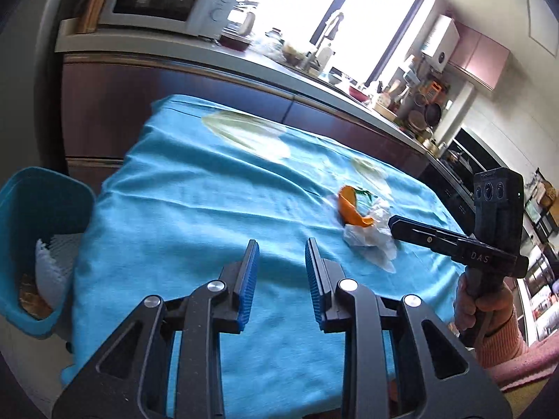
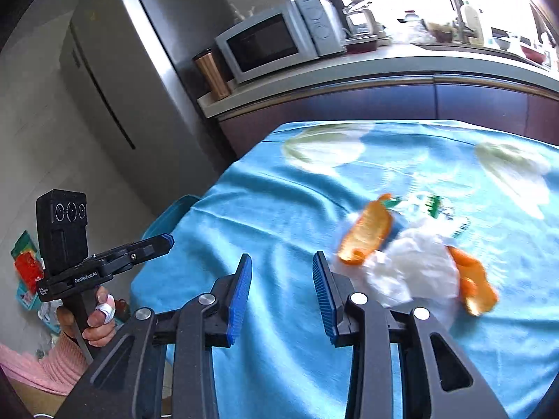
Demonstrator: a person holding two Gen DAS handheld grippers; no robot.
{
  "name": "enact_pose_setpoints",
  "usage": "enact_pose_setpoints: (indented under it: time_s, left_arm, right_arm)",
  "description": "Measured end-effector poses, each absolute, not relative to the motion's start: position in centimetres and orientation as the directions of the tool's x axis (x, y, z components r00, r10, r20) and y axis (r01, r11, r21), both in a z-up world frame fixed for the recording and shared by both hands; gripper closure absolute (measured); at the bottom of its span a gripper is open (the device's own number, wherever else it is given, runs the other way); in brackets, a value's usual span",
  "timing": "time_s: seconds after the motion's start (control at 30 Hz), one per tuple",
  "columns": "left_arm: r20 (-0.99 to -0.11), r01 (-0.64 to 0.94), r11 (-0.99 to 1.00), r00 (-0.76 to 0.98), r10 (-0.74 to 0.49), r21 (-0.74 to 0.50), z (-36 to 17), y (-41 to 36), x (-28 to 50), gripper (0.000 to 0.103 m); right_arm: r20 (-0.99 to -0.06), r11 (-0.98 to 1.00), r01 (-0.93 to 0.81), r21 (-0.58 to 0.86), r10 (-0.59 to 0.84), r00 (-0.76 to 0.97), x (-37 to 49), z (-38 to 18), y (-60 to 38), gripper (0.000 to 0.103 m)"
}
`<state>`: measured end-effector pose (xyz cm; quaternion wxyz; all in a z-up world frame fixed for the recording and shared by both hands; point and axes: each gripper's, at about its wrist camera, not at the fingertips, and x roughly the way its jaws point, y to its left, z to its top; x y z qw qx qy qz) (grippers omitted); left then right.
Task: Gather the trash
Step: 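Move both open tools back over the tissue and orange peels, then grasp the white tissue with the left tool while the right tool grasps the clear green-printed wrapper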
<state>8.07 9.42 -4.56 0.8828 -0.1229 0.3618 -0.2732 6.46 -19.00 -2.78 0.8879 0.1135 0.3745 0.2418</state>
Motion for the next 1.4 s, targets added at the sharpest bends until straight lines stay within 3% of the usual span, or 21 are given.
enact_pose_setpoints:
  time_s: [0.3,0.47,0.83,0.97,1.0,1.13,1.4]
  left_arm:
    - [-0.613,0.511,0.757,0.461,-0.641,-0.407,-6.1,0.2,10.4,0.076]
    - [-0.642,0.538,0.744,0.418,-0.643,-0.395,-6.8,-2.8,11.8,0.069]
    - [-0.686,0.492,0.741,0.335,-0.645,-0.457,-8.7,-5.4,14.9,0.064]
    - [-0.687,0.483,0.733,0.314,-0.655,-0.479,-9.0,-5.9,15.5,0.064]
    - [-0.687,0.488,0.728,0.305,-0.66,-0.482,-9.1,-6.2,15.5,0.065]
    - [-0.678,0.501,0.689,0.245,-0.693,-0.524,-9.6,-7.5,15.4,0.093]
    - [-0.657,0.556,0.672,0.271,-0.703,-0.489,-8.1,-7.4,12.8,0.094]
  right_arm:
    - [-0.628,0.911,-0.187,0.369,0.392,0.672,6.4,-4.5,-25.1,0.069]
    - [-0.625,0.912,-0.187,0.365,0.389,0.677,7.2,-4.7,-25.9,0.068]
    - [-0.671,0.908,-0.199,0.37,0.409,0.619,9.5,-6.4,-25.1,0.068]
    - [-0.67,0.896,-0.212,0.391,0.435,0.601,9.4,-6.8,-25.1,0.073]
    - [-0.671,0.893,-0.216,0.394,0.44,0.596,9.3,-6.9,-25.0,0.075]
    - [-0.672,0.88,-0.235,0.413,0.469,0.574,9.1,-7.3,-24.5,0.082]
    - [-0.65,0.843,-0.296,0.45,0.536,0.538,7.7,-7.1,-23.3,0.086]
